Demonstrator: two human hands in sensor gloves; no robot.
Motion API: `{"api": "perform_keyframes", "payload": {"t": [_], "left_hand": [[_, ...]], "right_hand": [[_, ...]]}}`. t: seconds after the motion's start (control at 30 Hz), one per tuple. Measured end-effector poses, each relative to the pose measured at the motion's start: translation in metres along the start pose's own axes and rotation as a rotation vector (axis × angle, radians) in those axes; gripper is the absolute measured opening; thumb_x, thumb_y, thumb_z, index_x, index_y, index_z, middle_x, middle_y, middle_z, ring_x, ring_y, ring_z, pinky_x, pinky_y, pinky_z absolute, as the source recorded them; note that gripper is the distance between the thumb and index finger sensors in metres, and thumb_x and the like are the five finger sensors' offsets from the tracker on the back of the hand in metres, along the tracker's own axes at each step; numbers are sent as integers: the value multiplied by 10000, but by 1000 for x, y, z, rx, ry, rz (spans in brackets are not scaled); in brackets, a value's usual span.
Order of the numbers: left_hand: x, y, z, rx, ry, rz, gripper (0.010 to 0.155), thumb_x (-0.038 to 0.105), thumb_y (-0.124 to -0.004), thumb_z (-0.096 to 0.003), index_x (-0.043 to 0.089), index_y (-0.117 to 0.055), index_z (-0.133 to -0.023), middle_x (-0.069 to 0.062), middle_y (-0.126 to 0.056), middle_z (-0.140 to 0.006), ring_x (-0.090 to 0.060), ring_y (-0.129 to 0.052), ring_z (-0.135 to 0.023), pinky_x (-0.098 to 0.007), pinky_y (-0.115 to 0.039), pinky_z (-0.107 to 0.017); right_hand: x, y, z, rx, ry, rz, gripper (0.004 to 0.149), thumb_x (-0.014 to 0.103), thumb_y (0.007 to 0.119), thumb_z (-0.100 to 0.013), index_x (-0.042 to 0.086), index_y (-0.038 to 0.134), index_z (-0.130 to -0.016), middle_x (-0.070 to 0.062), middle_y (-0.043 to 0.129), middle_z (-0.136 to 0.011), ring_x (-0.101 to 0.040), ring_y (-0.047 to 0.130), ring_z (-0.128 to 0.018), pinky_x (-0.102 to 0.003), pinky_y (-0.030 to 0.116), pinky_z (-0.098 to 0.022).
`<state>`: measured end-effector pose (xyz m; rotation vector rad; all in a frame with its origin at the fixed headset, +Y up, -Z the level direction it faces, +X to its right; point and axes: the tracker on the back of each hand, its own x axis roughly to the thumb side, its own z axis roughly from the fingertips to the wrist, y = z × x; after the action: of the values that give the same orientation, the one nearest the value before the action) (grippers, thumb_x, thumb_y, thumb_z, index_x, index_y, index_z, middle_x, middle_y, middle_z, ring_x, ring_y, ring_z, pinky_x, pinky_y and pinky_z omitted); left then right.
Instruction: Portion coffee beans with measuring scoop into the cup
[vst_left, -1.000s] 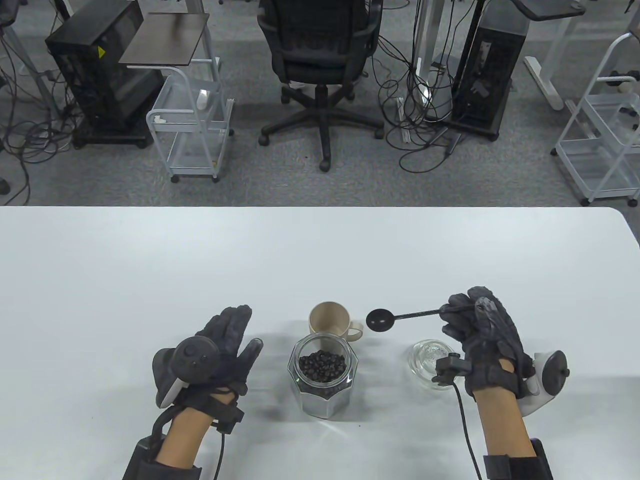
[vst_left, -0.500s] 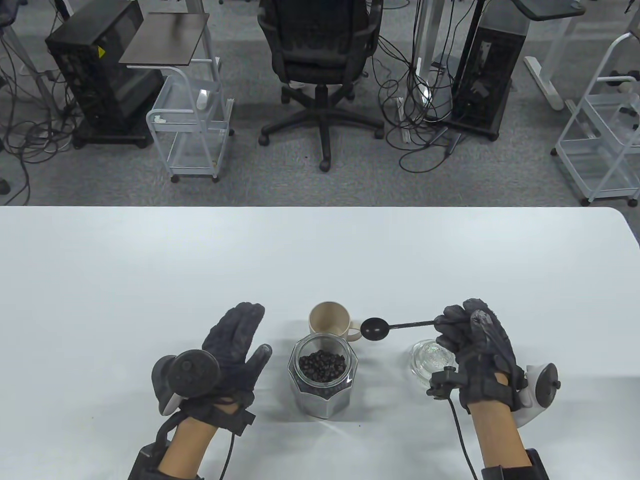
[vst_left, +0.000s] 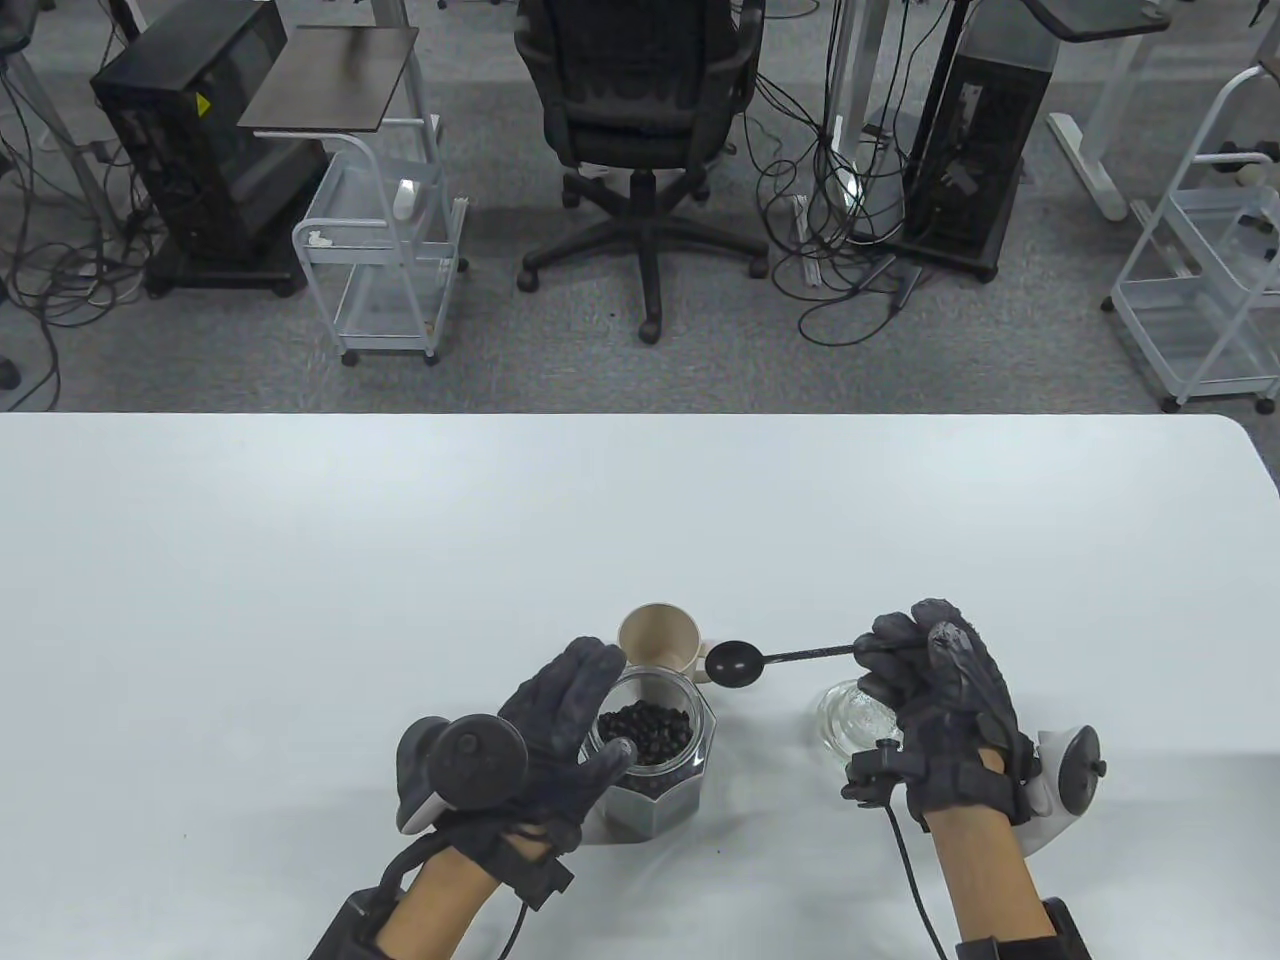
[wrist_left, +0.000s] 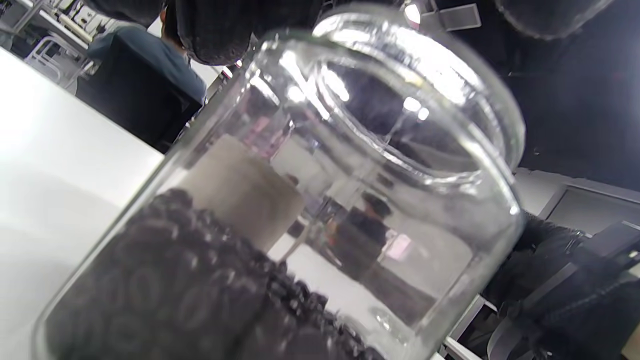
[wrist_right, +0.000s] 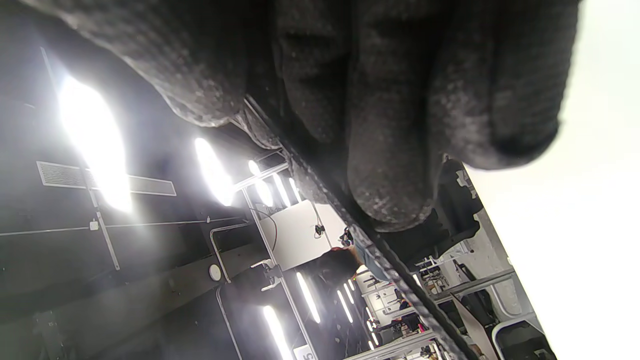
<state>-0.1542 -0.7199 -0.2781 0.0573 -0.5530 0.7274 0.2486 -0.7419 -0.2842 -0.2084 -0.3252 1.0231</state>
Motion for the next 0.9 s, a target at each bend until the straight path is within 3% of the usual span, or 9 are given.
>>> {"api": "perform_keyframes", "payload": {"t": [0.27,0.47,0.77,0.9], "left_hand": [[-10,-9,0,-28,28,42,864,751,-580,-458,237,-423,-1134,-192,-514,-1170,-530,-614,-1033,-724,-469,-677],[-10,-9,0,-39,32,38,868,760,-568,-457,251,-402,-1139,-186,-501,-1176,-526,-607,-1039,-720,-469,-681],[-11,-9,0,-36,35,53,862,757,-571,-456,258,-403,-1138,-190,-503,-1172,-534,-614,-1030,-726,-471,-674],[-11,-10,0,-35,34,65,863,758,-571,-455,260,-400,-1138,-192,-497,-1173,-536,-615,-1028,-727,-471,-673]], "right_hand": [[4,10,7,40,-7,-40,406,352,838,-516,166,832,-877,-167,967,-727,-402,1101,-562,-501,902,-359],[10,36,22,173,-102,32,406,351,838,-515,172,832,-879,-167,965,-734,-407,1097,-570,-507,899,-366],[10,78,46,397,-406,360,401,330,856,-494,172,858,-864,-180,967,-738,-434,1090,-583,-536,886,-384],[5,91,53,466,-479,463,401,316,864,-484,169,869,-857,-187,965,-744,-449,1086,-594,-553,879,-392]]}}
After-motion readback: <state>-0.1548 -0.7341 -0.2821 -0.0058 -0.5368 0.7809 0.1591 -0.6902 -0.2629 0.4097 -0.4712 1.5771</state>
